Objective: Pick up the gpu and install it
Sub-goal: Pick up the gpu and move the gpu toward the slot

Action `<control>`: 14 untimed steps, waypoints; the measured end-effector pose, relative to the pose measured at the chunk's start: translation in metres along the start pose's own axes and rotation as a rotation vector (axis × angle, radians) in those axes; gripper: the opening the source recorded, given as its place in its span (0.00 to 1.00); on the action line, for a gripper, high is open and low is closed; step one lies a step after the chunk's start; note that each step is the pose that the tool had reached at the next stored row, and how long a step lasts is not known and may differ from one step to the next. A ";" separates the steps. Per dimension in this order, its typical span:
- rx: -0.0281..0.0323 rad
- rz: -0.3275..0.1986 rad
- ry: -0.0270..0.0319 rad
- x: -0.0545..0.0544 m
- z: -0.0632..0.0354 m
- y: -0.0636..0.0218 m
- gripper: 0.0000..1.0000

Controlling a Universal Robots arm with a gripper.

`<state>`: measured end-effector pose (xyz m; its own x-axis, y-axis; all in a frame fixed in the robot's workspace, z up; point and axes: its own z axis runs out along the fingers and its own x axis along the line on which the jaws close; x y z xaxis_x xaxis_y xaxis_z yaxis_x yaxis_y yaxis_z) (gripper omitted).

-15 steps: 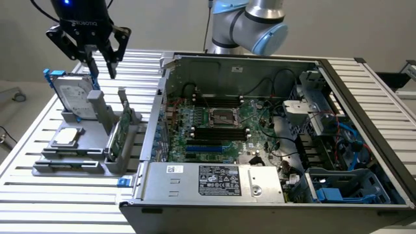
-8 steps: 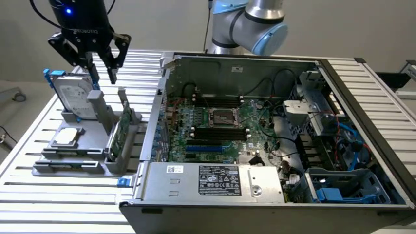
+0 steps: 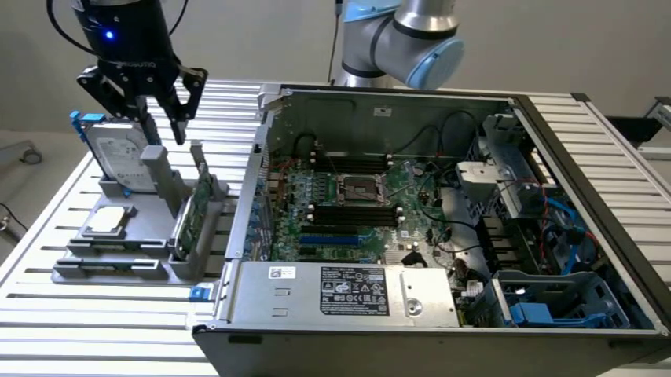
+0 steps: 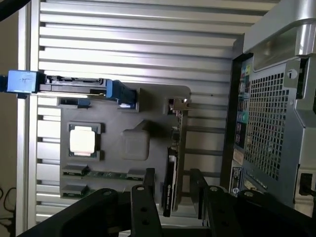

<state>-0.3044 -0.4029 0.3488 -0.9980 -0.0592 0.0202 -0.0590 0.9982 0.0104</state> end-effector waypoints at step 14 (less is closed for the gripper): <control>0.0001 -0.002 0.0000 0.000 0.0255 -0.0072 0.42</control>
<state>-0.3040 -0.4098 0.3233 -0.9979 -0.0615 0.0202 -0.0613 0.9981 0.0103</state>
